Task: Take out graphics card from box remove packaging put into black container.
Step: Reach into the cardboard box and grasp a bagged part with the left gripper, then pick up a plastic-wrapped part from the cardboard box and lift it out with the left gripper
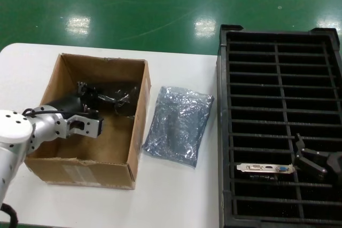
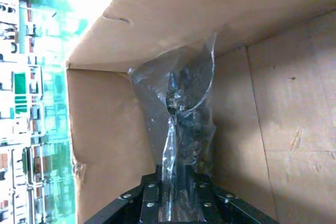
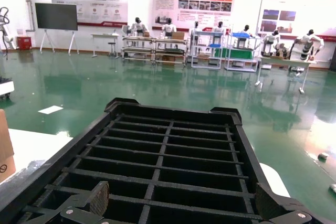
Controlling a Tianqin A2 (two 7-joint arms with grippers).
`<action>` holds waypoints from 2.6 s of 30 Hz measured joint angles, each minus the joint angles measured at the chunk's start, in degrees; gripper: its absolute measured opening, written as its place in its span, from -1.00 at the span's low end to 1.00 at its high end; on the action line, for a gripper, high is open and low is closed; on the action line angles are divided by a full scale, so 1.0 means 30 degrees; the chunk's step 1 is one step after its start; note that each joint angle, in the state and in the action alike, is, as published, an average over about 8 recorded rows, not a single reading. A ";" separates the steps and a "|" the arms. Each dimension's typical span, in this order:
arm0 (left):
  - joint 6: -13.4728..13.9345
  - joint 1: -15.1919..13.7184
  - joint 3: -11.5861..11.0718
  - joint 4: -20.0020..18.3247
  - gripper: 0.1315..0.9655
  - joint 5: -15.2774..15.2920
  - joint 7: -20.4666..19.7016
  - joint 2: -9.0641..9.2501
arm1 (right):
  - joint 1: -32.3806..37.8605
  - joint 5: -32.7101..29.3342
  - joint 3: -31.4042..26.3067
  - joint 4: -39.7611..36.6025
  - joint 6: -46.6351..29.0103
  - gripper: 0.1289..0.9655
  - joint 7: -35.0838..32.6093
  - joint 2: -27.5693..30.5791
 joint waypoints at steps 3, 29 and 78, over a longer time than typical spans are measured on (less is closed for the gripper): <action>-0.0048 0.0420 0.0456 -0.1105 -0.64 0.0551 -0.1310 -0.0331 | 0.0000 0.0000 0.0000 0.0000 0.0000 1.00 0.0000 0.0000; -0.0544 0.2889 0.1949 -0.8552 -0.98 0.4118 -0.9430 -0.2844 | 0.0000 0.0000 0.0000 0.0000 0.0000 1.00 0.0000 0.0000; -0.0176 1.4886 -0.2434 -2.7902 -0.98 0.8084 -1.7242 -0.6208 | 0.0000 -0.0002 0.0007 0.0002 -0.0001 1.00 -0.0002 -0.0002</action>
